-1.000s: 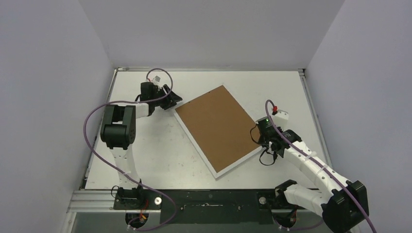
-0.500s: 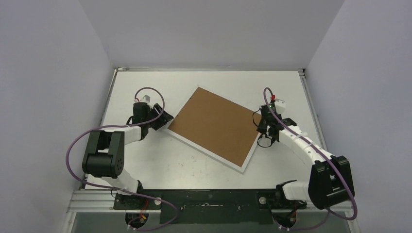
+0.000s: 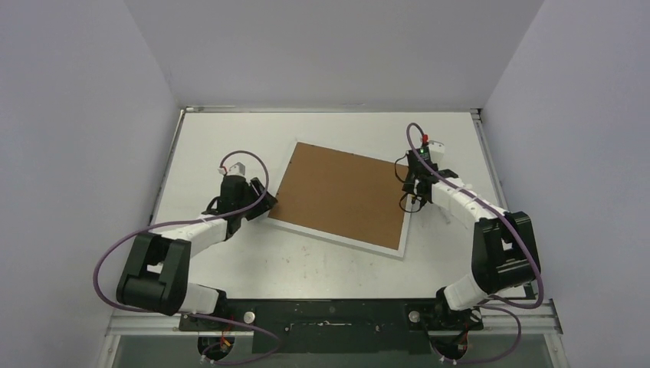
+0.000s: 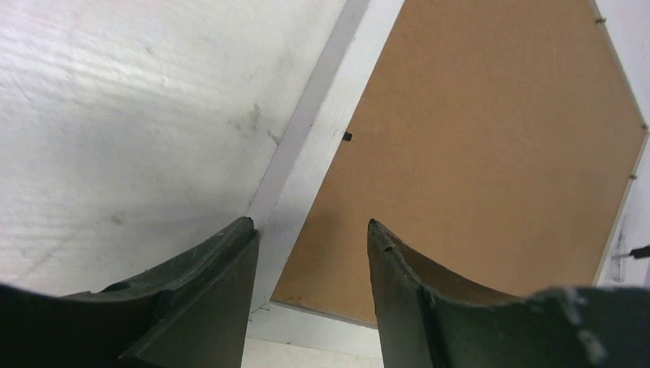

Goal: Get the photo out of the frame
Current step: Adjust the photo frame at the center of the board.

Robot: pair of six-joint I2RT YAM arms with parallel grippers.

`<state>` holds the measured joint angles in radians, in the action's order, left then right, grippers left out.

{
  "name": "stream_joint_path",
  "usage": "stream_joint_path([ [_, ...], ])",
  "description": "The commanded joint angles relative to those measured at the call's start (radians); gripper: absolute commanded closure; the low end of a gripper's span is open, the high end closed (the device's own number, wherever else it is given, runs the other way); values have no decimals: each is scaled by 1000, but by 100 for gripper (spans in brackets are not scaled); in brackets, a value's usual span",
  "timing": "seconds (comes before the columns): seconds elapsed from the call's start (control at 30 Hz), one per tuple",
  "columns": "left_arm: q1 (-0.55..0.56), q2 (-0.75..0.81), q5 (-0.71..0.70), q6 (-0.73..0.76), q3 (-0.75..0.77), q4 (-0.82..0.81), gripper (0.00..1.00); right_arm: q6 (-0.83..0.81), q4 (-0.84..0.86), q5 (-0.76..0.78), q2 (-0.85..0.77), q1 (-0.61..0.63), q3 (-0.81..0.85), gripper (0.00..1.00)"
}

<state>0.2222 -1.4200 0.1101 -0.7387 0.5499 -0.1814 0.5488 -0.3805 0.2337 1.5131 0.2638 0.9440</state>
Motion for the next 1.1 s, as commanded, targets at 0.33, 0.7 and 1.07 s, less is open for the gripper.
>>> stream_joint_path([
  [0.33,221,216,189,-157,-138,152,50,66,269,-258,170,-11,194,95],
  [0.7,25,319,240,-57,-78,290,48,24,147,-68,74,-11,212,95],
  [1.07,-128,212,248,-75,-37,72,37,5,46,-133,77,-86,188,95],
])
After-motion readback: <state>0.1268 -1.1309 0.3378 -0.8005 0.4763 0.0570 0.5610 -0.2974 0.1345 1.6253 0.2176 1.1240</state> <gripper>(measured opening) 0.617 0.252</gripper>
